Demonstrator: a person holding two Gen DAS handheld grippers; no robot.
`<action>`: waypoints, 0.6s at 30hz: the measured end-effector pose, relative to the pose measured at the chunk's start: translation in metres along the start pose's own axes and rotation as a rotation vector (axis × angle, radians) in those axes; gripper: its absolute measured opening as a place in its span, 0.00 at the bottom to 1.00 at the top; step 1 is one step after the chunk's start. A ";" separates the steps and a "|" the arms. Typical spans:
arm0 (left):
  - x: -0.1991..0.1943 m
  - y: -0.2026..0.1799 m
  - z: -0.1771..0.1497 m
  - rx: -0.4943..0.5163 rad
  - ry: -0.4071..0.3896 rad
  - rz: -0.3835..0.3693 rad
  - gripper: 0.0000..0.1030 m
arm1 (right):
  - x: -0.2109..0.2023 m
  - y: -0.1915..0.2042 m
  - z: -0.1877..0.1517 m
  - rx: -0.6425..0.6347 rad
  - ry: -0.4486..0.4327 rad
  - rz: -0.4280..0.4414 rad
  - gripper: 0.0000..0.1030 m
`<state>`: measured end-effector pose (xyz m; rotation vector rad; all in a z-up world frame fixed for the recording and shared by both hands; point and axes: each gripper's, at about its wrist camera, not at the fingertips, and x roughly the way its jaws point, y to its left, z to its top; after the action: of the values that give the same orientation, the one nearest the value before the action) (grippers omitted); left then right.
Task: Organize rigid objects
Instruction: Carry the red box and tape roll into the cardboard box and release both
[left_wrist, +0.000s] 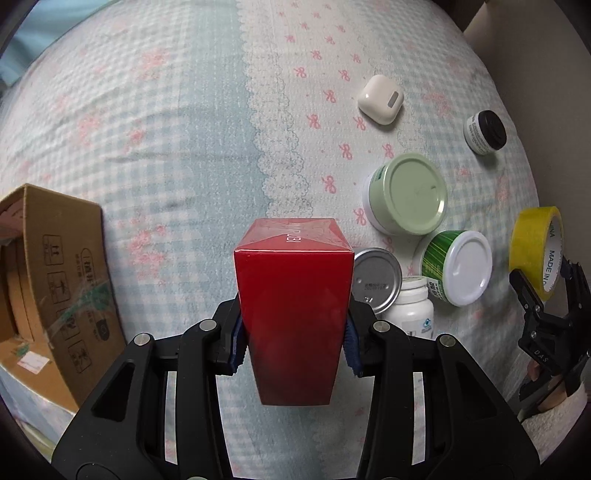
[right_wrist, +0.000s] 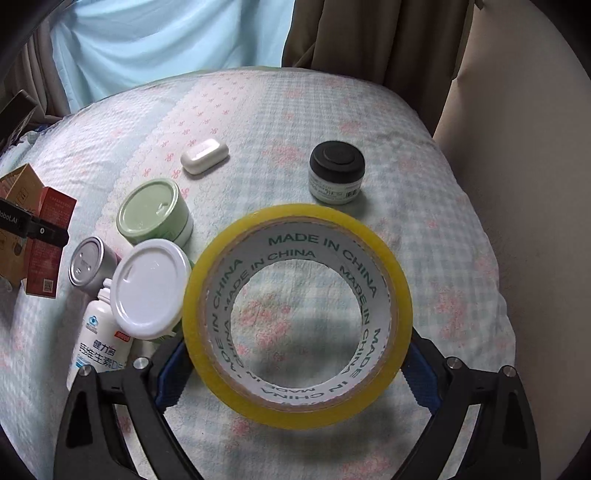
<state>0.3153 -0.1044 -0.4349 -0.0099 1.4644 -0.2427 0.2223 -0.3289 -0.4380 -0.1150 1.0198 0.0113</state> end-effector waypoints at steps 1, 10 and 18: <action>-0.017 0.001 -0.004 -0.010 -0.014 -0.009 0.37 | -0.009 0.001 0.004 0.001 -0.010 -0.003 0.92; -0.147 0.025 -0.033 -0.103 -0.169 -0.056 0.37 | -0.123 0.028 0.063 -0.043 -0.112 0.013 0.92; -0.230 0.101 -0.064 -0.144 -0.290 -0.086 0.37 | -0.203 0.100 0.112 -0.047 -0.152 0.067 0.92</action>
<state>0.2487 0.0420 -0.2318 -0.2171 1.1913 -0.1961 0.2045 -0.2092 -0.2168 -0.1210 0.8711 0.1034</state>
